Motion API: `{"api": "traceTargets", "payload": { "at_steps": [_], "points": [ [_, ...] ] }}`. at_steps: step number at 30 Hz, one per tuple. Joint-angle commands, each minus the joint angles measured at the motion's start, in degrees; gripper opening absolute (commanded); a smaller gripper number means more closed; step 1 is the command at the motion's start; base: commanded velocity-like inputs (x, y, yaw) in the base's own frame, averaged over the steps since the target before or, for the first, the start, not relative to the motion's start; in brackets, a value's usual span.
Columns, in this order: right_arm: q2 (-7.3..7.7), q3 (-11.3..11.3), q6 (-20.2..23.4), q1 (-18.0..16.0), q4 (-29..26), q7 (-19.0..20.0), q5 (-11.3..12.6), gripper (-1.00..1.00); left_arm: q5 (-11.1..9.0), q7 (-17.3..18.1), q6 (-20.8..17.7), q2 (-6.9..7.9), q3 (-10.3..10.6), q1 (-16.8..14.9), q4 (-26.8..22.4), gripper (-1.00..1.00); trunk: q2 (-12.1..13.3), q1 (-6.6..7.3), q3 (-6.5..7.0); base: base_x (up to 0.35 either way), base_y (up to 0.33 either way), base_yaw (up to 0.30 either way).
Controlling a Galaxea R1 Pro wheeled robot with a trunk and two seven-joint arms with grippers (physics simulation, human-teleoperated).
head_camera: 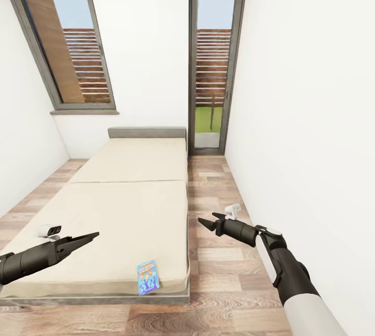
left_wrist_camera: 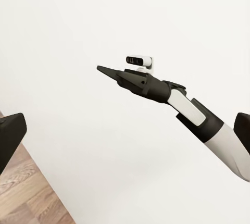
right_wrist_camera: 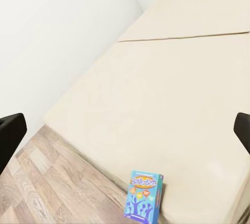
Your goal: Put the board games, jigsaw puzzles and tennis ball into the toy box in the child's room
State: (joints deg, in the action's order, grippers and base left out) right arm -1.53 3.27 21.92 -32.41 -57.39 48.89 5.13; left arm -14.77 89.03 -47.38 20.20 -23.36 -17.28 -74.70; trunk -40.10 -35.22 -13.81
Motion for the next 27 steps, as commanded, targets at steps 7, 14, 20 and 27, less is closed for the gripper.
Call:
{"api": "traceTargets", "payload": {
  "at_steps": [7, 14, 20, 27],
  "points": [
    [-0.05, 0.2, 0.5, 0.0, 0.0, 0.1, 0.3, 1.00, 0.0, 0.0, -0.7, -0.08, 0.1, 0.0, 0.0, 1.00, -0.1, -0.01, 0.57, -0.011, 0.000, 0.054],
    [-0.05, 0.2, 0.5, 0.0, 0.0, 0.1, 0.3, 1.00, 0.1, 0.0, -0.7, -0.16, 0.1, 0.0, 0.0, 1.00, -0.1, -0.01, 1.22, -0.003, -0.028, 0.065],
    [-0.05, 0.2, 0.5, 0.0, 0.0, -0.1, 0.2, 1.00, 0.0, 0.1, -0.7, -0.16, 0.1, 0.0, 0.0, 1.00, -0.1, -0.01, 1.78, -0.016, -0.161, 0.067],
    [-0.05, 0.2, 0.5, 0.0, 0.0, -0.2, 0.2, 1.00, 0.1, 0.1, -0.7, -0.19, 0.1, 0.0, 0.0, 1.00, -0.1, -0.01, 2.43, -0.001, -0.036, 0.070]
  ]
}}
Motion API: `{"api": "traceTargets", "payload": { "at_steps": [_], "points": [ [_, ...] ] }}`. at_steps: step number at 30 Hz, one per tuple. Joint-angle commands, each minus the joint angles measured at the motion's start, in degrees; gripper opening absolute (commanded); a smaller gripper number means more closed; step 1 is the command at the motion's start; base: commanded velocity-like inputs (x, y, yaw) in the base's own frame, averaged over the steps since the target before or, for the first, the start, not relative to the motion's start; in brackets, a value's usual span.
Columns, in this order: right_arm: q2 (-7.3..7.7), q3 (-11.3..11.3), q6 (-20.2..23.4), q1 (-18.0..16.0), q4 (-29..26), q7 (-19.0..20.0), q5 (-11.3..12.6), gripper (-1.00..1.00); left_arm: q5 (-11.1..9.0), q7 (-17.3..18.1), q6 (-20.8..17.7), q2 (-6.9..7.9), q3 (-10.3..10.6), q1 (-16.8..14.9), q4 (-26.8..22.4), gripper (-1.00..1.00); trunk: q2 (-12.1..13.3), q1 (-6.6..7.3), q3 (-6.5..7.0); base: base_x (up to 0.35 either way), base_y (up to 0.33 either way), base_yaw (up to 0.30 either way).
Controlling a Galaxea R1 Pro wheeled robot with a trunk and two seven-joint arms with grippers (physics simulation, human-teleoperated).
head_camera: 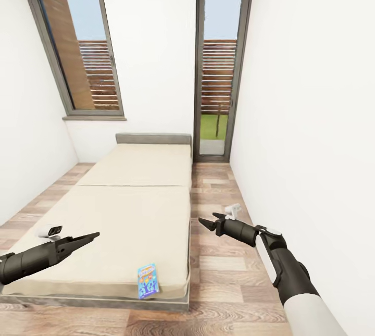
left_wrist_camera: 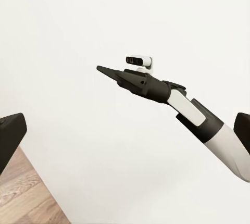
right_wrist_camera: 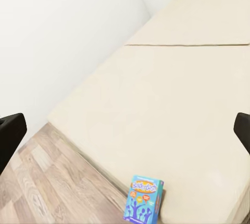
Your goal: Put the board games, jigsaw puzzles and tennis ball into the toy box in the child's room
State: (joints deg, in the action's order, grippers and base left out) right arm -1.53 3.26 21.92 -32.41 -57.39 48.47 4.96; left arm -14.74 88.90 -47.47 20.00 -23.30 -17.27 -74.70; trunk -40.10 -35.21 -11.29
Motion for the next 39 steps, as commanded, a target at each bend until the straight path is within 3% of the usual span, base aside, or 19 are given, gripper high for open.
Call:
{"api": "traceTargets", "payload": {
  "at_steps": [1, 20, 29, 39],
  "points": [
    [-0.05, 0.2, 0.5, -0.1, 0.0, 0.2, 0.3, 1.00, 0.0, 0.2, -0.6, 0.01, 0.0, 0.0, 0.0, 1.00, -0.1, -0.02, 0.01, 0.000, -0.125, 0.071],
    [-0.05, 0.3, 0.5, -0.1, 0.1, 0.6, 0.5, 1.00, 0.1, 0.2, -0.6, -0.03, 0.0, 0.0, 0.0, 1.00, -0.1, -0.02, 1.02, 0.000, -0.125, 0.043],
    [-0.05, 0.3, 0.5, -0.1, 0.1, 0.7, 0.5, 1.00, 0.1, 0.3, -0.6, 0.02, 0.0, 0.0, 0.0, 1.00, -0.1, -0.02, 1.02, 0.000, -0.130, -0.197],
    [-0.05, 0.3, 0.5, -0.1, 0.1, 0.5, 0.5, 1.00, 0.1, 0.3, -0.6, 0.03, 0.0, 0.0, 0.0, 1.00, -0.1, -0.02, 1.02, 0.000, -0.103, -0.045]
  ]
}}
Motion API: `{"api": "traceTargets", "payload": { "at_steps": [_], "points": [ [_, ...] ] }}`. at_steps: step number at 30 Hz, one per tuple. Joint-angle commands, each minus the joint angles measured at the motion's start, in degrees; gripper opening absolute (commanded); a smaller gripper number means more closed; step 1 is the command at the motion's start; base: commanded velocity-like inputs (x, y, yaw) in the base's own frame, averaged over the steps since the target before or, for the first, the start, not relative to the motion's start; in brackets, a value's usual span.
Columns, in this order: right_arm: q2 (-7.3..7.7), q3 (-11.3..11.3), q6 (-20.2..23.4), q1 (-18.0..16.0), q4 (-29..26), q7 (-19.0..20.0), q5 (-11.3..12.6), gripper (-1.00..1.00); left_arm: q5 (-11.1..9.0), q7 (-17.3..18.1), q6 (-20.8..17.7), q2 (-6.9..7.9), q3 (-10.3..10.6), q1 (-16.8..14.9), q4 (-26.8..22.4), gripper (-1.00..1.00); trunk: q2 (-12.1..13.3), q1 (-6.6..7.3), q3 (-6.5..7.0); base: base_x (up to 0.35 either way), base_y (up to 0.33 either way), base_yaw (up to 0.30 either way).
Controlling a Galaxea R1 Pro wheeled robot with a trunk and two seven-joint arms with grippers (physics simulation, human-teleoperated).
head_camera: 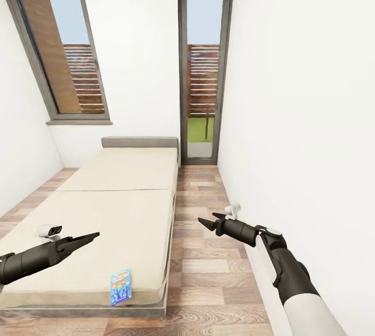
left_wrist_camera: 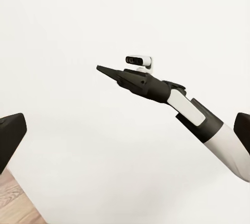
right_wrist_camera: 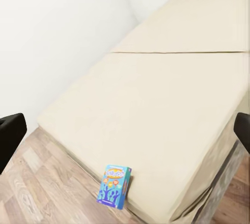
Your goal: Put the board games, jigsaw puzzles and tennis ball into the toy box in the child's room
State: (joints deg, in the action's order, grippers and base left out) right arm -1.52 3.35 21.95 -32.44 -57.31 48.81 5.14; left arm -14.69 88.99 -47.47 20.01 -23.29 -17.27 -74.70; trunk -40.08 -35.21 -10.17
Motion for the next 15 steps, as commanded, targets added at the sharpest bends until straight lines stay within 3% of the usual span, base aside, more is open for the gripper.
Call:
{"api": "traceTargets", "payload": {
  "at_steps": [1, 7, 15],
  "points": [
    [-0.06, 0.2, 0.5, -0.1, 0.0, 0.2, 0.3, 1.00, 0.0, 0.2, -0.6, 0.02, 0.0, 0.0, 0.0, 1.00, -0.1, -0.02, -0.10, 0.000, -0.056, -0.106],
    [-0.06, 0.2, 0.5, 0.0, 0.0, 0.1, 0.3, 1.00, 0.0, 0.2, -0.7, 0.03, 0.0, 0.0, 0.0, 1.00, -0.1, -0.02, -0.10, 0.000, -0.007, -0.044],
    [-0.06, 0.2, 0.5, -0.1, 0.0, 0.1, 0.3, 1.00, -0.1, 0.2, -0.6, 0.04, 0.0, 0.0, 0.0, 1.00, -0.1, -0.02, -0.10, 0.000, 0.085, -0.003]
  ]
}}
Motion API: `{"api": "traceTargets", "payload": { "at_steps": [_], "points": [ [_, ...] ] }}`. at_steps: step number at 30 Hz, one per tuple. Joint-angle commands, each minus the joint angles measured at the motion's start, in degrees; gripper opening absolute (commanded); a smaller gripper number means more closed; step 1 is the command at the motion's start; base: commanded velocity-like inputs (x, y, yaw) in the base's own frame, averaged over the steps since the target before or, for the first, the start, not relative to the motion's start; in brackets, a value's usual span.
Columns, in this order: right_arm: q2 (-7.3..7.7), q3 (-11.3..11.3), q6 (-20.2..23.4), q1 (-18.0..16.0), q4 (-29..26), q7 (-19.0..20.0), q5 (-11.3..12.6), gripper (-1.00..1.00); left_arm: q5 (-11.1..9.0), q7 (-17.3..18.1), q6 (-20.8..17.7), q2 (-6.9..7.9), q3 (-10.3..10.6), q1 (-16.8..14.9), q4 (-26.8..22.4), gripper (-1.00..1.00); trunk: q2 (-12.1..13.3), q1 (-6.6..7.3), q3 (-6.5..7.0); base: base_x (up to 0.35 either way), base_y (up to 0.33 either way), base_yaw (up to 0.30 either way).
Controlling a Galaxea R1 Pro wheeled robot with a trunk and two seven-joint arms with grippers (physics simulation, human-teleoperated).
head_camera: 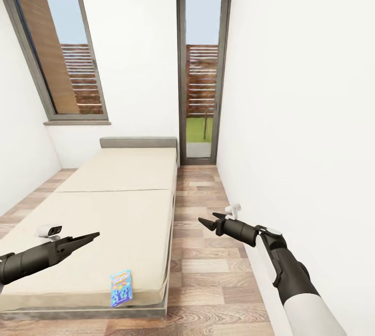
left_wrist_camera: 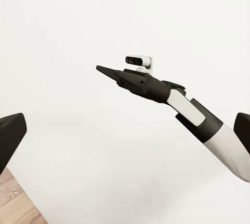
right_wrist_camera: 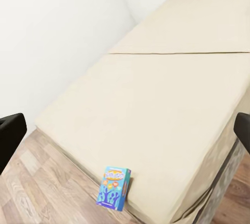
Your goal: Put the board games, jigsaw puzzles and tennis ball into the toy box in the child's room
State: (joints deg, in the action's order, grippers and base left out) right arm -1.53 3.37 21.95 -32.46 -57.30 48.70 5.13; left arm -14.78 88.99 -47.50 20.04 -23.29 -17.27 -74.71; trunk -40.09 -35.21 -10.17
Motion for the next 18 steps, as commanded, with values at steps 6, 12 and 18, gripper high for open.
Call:
{"api": "traceTargets", "payload": {
  "at_steps": [6, 12, 18],
  "points": [
    [-0.06, 0.2, 0.6, 0.0, 0.0, -0.3, 0.3, 1.00, 0.1, 0.1, -0.6, 0.00, 0.0, 0.0, 0.0, 1.00, -0.1, -0.02, -0.09, 0.000, 0.007, 0.000],
    [-0.06, 0.2, 0.5, 0.0, 0.7, -0.3, 0.4, 1.00, 0.0, -0.5, -0.8, 0.08, -0.1, 0.0, 0.6, 1.00, -0.1, -0.02, -0.09, 0.000, 0.000, 0.000],
    [-0.06, 0.3, 0.5, 0.0, 0.9, -0.3, 0.3, 1.00, 0.0, -3.1, -1.2, 0.11, -0.2, 0.0, 1.5, 1.00, -0.1, -0.02, -0.09, 0.000, 0.000, 0.000]
  ]
}}
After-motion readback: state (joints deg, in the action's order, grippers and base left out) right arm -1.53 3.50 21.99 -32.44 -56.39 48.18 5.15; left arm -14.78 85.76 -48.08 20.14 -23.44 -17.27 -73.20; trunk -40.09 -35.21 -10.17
